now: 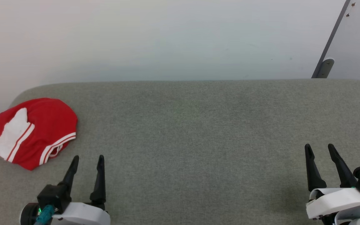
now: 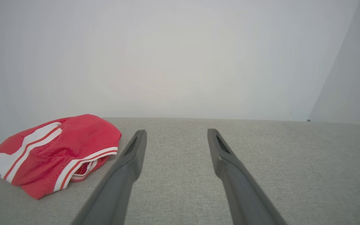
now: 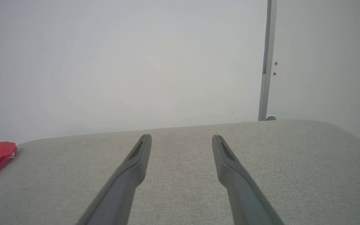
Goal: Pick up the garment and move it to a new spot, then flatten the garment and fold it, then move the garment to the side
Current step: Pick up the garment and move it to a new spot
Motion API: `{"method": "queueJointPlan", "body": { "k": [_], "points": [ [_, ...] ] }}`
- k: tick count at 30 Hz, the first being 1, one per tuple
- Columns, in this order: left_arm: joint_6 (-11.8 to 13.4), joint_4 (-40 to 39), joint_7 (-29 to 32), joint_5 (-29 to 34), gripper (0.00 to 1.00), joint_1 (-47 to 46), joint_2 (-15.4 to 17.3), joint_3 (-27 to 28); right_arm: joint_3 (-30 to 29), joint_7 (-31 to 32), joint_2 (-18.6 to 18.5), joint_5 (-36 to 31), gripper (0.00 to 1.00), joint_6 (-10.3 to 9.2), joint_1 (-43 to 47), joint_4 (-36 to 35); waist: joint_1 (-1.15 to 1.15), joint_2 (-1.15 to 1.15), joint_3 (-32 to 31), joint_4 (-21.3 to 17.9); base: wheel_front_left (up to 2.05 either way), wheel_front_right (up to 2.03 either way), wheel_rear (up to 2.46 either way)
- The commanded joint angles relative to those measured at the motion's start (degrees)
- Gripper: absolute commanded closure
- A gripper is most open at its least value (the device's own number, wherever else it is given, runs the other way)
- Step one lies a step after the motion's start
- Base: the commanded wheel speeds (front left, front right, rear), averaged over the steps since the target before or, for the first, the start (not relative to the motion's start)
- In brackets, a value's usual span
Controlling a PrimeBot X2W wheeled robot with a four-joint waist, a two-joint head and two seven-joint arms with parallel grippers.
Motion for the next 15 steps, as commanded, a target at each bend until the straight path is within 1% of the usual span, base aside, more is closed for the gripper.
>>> {"method": "queueJointPlan", "body": {
  "k": [1, 4, 7, 8, 15],
  "points": [
    [-0.4, 0.1, 0.0, -0.1, 0.00, -0.4, 0.2, 0.0, 0.2, -0.5, 0.1, 0.1, 0.00, -0.06, -0.1, -0.2, 0.00, 0.00, -0.1, 0.2, 0.00, 0.00, 0.00],
    [-0.2, 0.2, 0.0, -0.1, 0.00, -0.5, 0.2, 0.5, 0.6, -0.4, 0.1, 0.3, 0.00, -0.06, 0.2, -0.3, 0.00, 0.00, -0.2, 0.7, 0.00, 0.00, 0.00],
    [0.5, 0.6, 0.0, 0.4, 0.00, -0.9, -0.2, 1.5, 1.7, -0.3, -0.2, 0.6, 0.00, -0.06, 0.6, -0.7, 0.00, 0.00, -0.7, 3.2, 0.00, 0.00, 0.00],
    [0.5, 0.6, 0.0, 0.4, 0.00, -0.9, -0.2, 1.5, 1.7, -0.3, -0.2, 0.6, 0.00, -0.06, 0.6, -0.7, 0.00, 0.00, -0.7, 3.2, 0.00, 0.00, 0.00],
    [2.3, 1.5, 0.0, -0.2, 0.00, -1.3, -0.8, 4.0, 5.1, 0.1, -0.7, 1.1, 0.00, -0.06, -0.5, -0.3, 0.00, 0.00, -2.1, 9.5, 0.00, 0.00, 0.00]
  ]
}}
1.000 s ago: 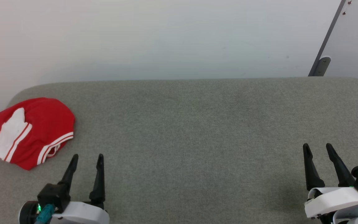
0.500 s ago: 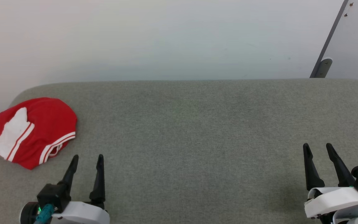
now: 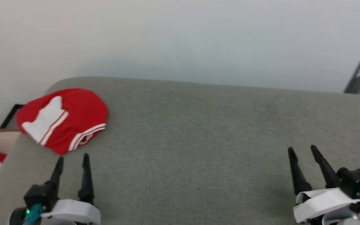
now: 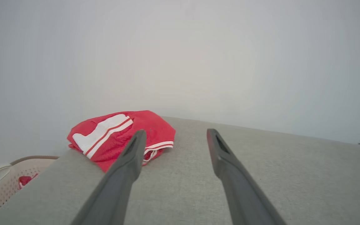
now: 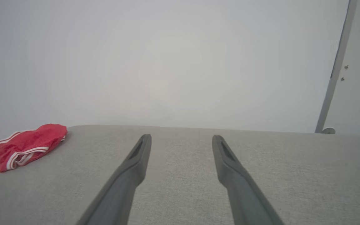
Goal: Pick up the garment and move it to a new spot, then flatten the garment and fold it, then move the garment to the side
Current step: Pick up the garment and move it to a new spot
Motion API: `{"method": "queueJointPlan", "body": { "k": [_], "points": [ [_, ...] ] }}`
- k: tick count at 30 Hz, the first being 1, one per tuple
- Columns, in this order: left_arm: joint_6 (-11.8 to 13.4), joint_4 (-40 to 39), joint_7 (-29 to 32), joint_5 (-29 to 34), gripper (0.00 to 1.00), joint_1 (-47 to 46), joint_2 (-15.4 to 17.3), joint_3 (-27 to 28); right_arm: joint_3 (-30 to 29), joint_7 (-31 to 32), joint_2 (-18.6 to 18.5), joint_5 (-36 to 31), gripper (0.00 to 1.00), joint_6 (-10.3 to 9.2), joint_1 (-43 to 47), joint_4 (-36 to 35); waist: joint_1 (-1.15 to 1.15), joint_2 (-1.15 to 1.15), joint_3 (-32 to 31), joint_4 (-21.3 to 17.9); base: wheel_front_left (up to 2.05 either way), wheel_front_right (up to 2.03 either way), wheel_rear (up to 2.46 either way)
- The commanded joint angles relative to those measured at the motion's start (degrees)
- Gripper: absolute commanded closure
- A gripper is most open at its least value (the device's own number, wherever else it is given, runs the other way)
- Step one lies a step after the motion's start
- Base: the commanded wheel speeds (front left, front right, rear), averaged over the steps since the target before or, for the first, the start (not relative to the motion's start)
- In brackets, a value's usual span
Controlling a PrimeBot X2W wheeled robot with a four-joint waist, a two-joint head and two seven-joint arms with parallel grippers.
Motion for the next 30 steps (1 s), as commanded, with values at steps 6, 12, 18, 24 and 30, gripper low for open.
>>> {"method": "queueJointPlan", "body": {
  "k": [6, 12, 18, 24, 30],
  "points": [
    [2.4, -0.5, 0.0, 0.0, 0.00, 1.0, -0.3, 1.3, 2.9, -0.1, -0.4, 1.2, 0.00, -0.06, -1.5, 1.1, 0.00, 0.00, -2.2, 8.0, 0.00, 0.00, 0.00],
    [3.6, -1.1, 0.2, 0.2, 0.00, 1.9, 0.2, 1.7, 5.5, -0.5, -0.6, 2.3, 0.00, -0.06, -2.3, 2.3, 0.00, 0.00, -3.1, 12.4, 0.00, 0.00, 0.00],
    [4.3, -3.1, 1.0, -0.2, 0.00, 3.1, 0.0, 1.4, 7.1, -0.7, -0.6, 2.7, 0.00, -0.06, -3.2, 3.2, 0.00, 0.00, -3.4, 15.0, 0.00, 0.00, 0.00],
    [5.2, -4.8, 2.1, -0.8, 0.00, 4.0, -0.4, 1.1, 7.7, -1.0, -1.1, 3.0, 0.00, -0.06, -3.4, 3.7, 0.00, 0.00, -3.1, 15.8, 0.00, 0.00, 0.00],
    [4.8, -6.3, 4.5, -2.4, 0.00, 2.4, -0.1, 1.2, 8.0, -0.7, -1.6, 2.8, 0.00, -0.06, -3.9, 3.4, 0.00, 0.00, -2.1, 15.4, 0.00, 0.00, 0.00]
  ]
}}
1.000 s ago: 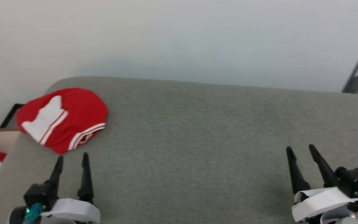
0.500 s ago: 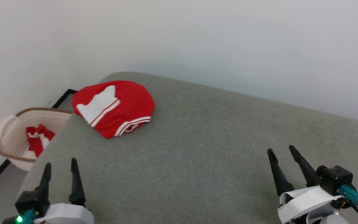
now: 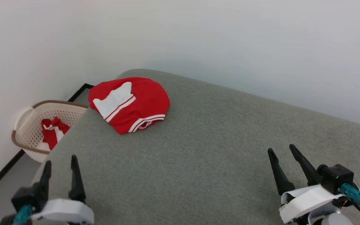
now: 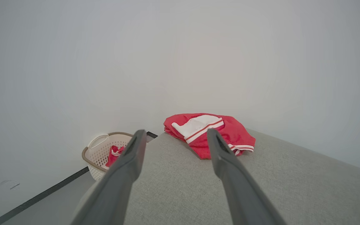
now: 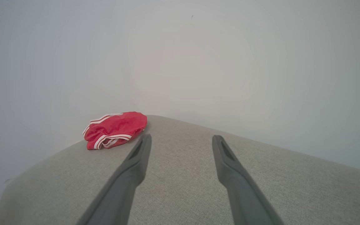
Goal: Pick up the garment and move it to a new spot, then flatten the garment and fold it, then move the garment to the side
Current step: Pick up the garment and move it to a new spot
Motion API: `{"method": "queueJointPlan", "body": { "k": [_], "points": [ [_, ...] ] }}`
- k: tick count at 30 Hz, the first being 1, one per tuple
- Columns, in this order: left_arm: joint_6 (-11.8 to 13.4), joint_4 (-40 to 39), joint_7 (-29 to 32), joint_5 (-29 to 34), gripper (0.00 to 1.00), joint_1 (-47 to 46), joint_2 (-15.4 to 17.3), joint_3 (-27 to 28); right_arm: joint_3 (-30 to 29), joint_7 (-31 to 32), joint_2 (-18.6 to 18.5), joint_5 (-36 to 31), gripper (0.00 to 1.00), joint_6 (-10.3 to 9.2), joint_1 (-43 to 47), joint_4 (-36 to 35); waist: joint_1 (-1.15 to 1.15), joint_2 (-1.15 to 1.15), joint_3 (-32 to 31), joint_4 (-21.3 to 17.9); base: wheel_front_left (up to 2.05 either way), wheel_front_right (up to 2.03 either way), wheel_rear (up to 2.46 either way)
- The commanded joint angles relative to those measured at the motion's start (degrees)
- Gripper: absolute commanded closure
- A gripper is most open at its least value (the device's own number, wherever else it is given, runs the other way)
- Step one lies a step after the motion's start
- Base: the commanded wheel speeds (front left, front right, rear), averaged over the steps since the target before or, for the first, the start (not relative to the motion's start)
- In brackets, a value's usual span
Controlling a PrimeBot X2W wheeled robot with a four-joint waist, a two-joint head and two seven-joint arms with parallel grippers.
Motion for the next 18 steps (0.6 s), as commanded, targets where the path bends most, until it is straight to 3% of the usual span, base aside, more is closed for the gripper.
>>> {"method": "queueJointPlan", "body": {
  "k": [1, 10, 18],
  "points": [
    [-0.6, -0.3, 0.4, -0.7, 0.00, -1.2, 0.4, 0.1, 0.1, 0.0, -0.3, -0.3, 0.00, -0.06, -0.8, -0.1, 0.00, 0.00, 0.5, -0.4, 0.00, 0.00, 0.00],
    [-3.7, 3.3, 7.8, -3.0, 0.00, -12.1, 6.5, 0.0, 0.3, 2.0, -2.0, -1.5, 0.00, -0.07, -2.5, -2.3, 0.00, 0.00, 5.4, -4.2, 0.00, 0.00, 0.00],
    [-6.2, 13.4, 12.5, -7.6, 0.00, -27.5, 11.8, -0.4, -0.8, 4.5, -4.8, -2.8, 0.00, -0.07, -5.0, -6.4, 0.00, 0.00, 12.7, -7.5, 0.00, 0.00, 0.00]
  ]
}}
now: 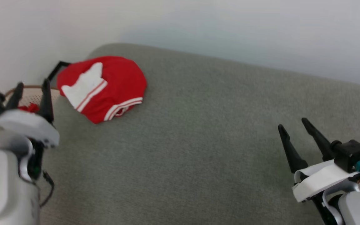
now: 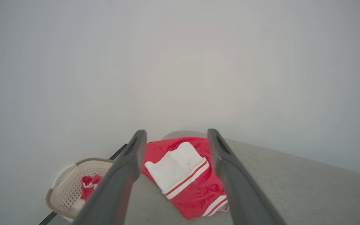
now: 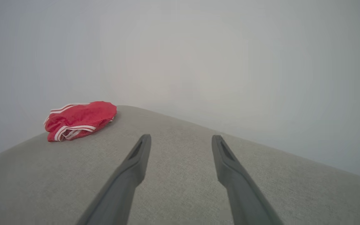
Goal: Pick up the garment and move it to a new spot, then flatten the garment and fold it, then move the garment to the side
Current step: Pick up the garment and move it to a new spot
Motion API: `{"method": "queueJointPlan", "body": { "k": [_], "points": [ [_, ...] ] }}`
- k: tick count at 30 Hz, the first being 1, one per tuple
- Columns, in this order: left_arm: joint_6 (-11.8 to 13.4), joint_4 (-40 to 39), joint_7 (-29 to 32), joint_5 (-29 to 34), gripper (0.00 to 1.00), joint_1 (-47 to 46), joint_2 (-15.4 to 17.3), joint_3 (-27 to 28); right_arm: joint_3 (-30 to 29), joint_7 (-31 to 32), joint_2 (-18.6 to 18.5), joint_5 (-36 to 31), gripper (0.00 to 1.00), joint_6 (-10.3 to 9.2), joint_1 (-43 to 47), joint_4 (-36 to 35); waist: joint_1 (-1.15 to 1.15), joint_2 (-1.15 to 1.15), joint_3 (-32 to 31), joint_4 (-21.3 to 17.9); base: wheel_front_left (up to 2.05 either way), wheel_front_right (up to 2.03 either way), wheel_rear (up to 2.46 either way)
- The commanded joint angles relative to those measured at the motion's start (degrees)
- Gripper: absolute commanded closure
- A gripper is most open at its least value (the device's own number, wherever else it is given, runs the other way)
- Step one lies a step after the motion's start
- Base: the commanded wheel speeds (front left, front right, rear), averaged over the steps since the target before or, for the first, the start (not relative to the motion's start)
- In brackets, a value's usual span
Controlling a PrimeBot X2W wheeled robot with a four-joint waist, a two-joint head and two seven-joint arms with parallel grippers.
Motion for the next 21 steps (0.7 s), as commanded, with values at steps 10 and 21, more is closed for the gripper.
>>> {"method": "queueJointPlan", "body": {
  "k": [10, 21],
  "points": [
    [-1.3, 19.1, 6.7, -5.5, 0.00, -17.1, 4.6, -2.7, -1.0, 3.0, -2.6, -1.7, 0.00, -0.07, -3.3, -5.6, 0.00, 0.00, 12.6, -5.7, 0.00, 0.00, 0.00],
    [0.4, 37.9, 14.5, -5.4, 0.00, -29.8, 6.3, -5.8, -1.2, 6.1, -4.5, -3.1, 0.00, -0.08, -6.1, -10.0, 0.00, 0.00, 20.4, -8.2, 0.00, 0.00, 0.00]
  ]
}}
